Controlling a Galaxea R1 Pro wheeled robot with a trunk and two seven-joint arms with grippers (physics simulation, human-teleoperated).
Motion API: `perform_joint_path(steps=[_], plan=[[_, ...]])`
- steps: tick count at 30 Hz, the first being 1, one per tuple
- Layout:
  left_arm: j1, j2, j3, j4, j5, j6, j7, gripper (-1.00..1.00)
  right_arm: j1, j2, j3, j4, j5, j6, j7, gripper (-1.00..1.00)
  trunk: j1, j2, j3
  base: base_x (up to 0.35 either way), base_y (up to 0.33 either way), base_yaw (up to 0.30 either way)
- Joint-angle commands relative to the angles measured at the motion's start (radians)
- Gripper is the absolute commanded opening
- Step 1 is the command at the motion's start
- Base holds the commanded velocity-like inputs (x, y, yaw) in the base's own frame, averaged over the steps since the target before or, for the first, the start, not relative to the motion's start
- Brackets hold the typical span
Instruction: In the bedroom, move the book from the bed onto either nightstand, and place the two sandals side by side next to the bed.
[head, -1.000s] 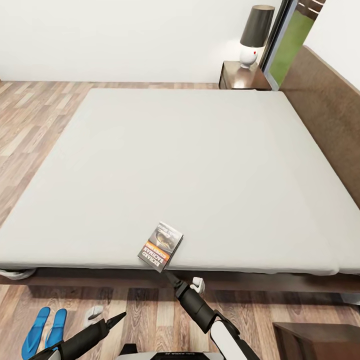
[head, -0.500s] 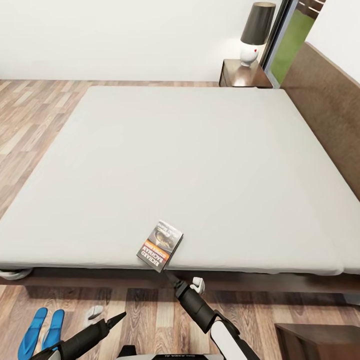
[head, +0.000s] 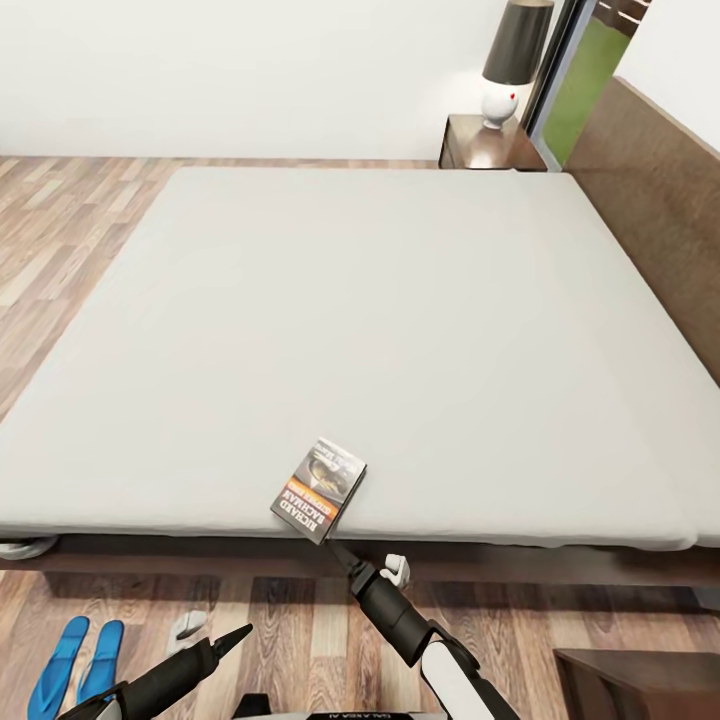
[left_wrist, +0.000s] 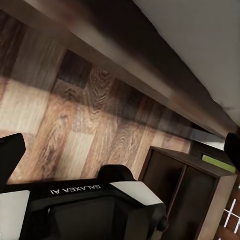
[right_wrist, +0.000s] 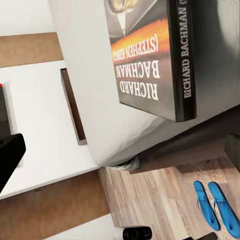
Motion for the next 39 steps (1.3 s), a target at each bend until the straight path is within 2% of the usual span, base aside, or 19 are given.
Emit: perform_joint_path(steps=[1,30,39], plan=[[0.0,0.0,0.002,0.0,0.004,0.011,-0.004,1.0,0.0,0.0,0.0,0.0,-0.011,0.008,0.002,1.0,0.004,-0.008,-0.004,0.0,0.0,0.0],[0.0,0.0,0.002,0.0,0.004,0.011,-0.004,1.0,0.0,0.0,0.0,0.0,-0.011,0.007,0.002,1.0,0.115,-0.211,-0.095,0.0,0.0,0.0],[0.0,0.0,0.002,0.0,0.004,0.012,-0.005,1.0,0.0,0.0,0.0,-0.001,-0.011,0.008,0.002,1.0,0.115,-0.211,-0.095,0.0,0.0,0.0]])
